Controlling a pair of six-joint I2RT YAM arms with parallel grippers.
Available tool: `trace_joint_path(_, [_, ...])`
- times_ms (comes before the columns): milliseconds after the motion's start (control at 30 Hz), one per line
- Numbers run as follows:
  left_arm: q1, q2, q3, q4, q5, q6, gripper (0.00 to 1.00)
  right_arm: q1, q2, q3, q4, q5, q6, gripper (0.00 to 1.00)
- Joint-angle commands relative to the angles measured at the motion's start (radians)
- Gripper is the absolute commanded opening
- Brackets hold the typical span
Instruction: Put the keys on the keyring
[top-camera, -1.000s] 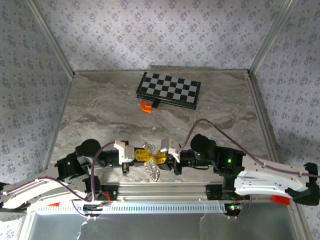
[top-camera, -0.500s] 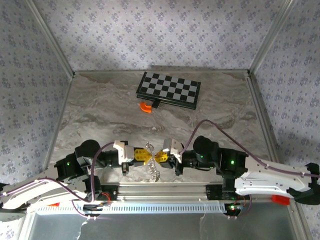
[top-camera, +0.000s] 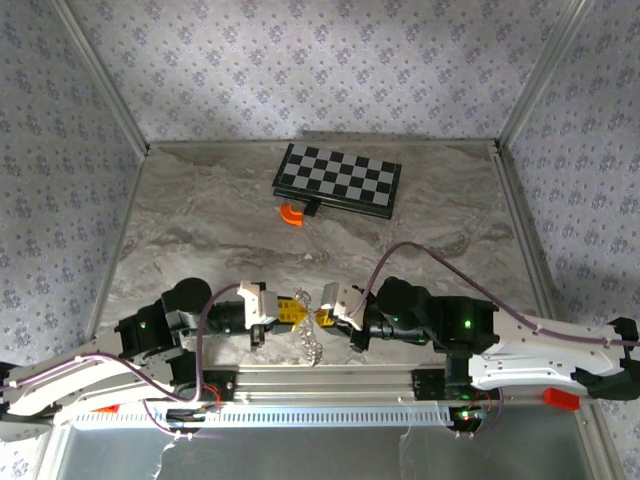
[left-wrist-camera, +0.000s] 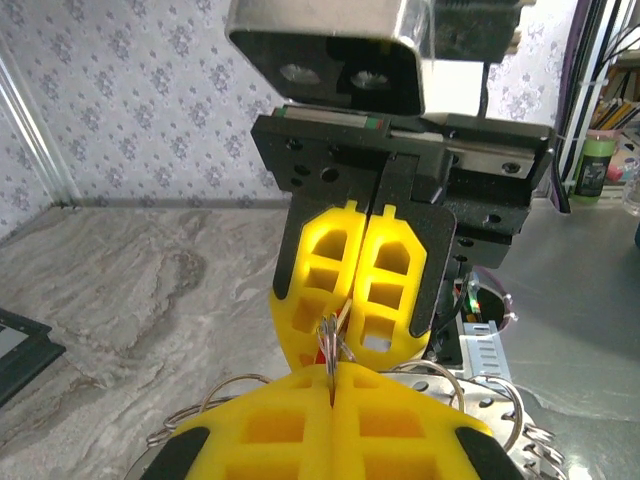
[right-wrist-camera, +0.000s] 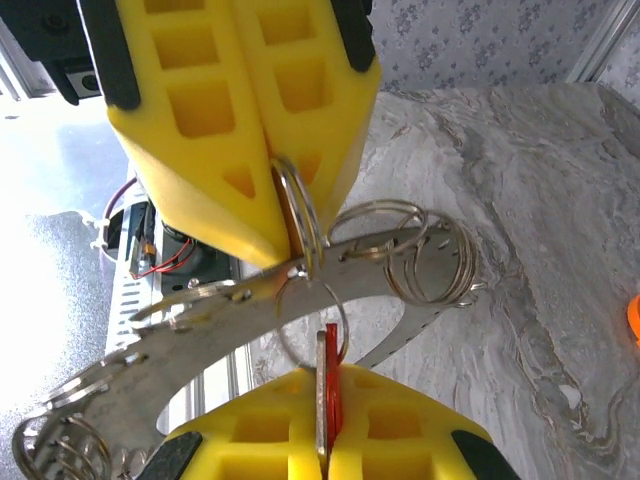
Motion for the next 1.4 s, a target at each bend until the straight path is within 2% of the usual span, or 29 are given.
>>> trace_joint_path(0, [-0.003,0.001,0.024,0.025,-0.007,0.016,0.0,0.005,0.006,0.057,-0.048,0.027,-0.008,0.0])
trace_joint_path(1000, [-0.003,0.086,0.04,-0.079,-0.042,0.061,0.0,0.002,0.01,0.077,-0.065,0.037,-0.011,0.0])
trace_joint_path(1367, [-0.004,0.078,0.052,-0.123,-0.071,0.074,0.0,0.003,0.016,0.114,-0.138,0.099,-0.023,0.0])
